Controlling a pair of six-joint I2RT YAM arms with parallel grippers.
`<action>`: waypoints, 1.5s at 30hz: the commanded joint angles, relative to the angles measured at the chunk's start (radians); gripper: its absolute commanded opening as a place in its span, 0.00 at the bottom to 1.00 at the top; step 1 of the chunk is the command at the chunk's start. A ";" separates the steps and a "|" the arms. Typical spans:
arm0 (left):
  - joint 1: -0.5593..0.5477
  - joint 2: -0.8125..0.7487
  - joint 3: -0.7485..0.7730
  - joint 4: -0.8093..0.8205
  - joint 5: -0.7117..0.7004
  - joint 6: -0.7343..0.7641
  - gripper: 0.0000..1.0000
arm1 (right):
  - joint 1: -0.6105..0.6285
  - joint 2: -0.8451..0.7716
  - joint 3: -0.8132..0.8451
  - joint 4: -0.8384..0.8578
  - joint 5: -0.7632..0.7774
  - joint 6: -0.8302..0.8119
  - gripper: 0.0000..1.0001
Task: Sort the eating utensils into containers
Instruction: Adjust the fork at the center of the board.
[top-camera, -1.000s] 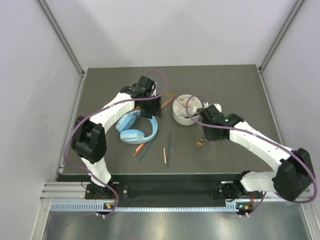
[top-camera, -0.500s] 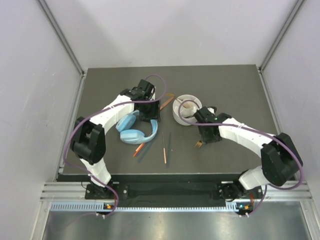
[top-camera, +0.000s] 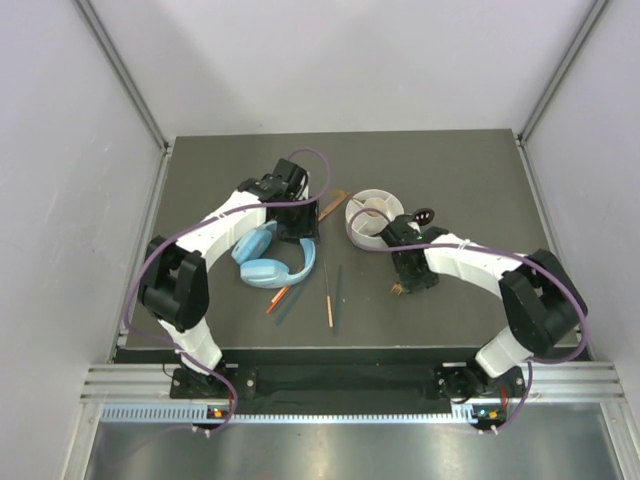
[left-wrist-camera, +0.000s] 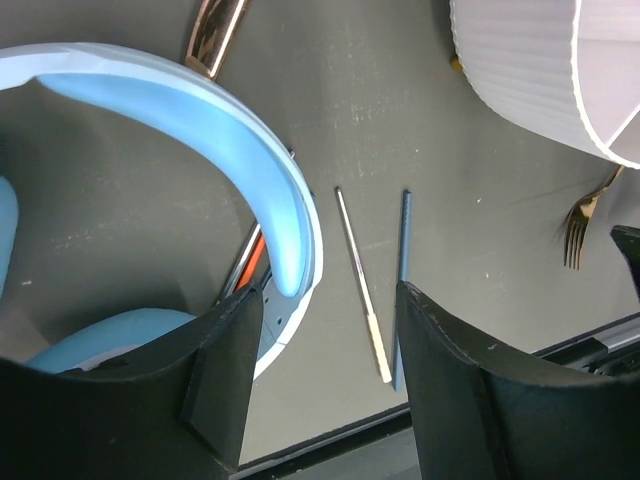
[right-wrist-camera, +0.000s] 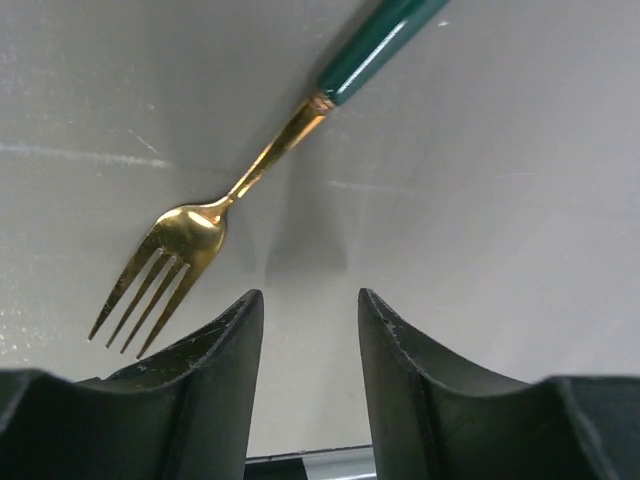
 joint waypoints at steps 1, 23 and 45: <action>0.014 -0.064 -0.011 0.030 -0.024 -0.001 0.61 | 0.029 0.043 0.027 0.038 0.000 -0.018 0.45; 0.044 -0.089 -0.031 0.032 -0.038 0.007 0.61 | 0.122 0.188 0.312 0.072 -0.068 -0.131 0.49; 0.067 -0.110 -0.082 0.053 -0.013 0.013 0.61 | 0.065 0.161 0.383 -0.089 -0.011 -0.446 0.78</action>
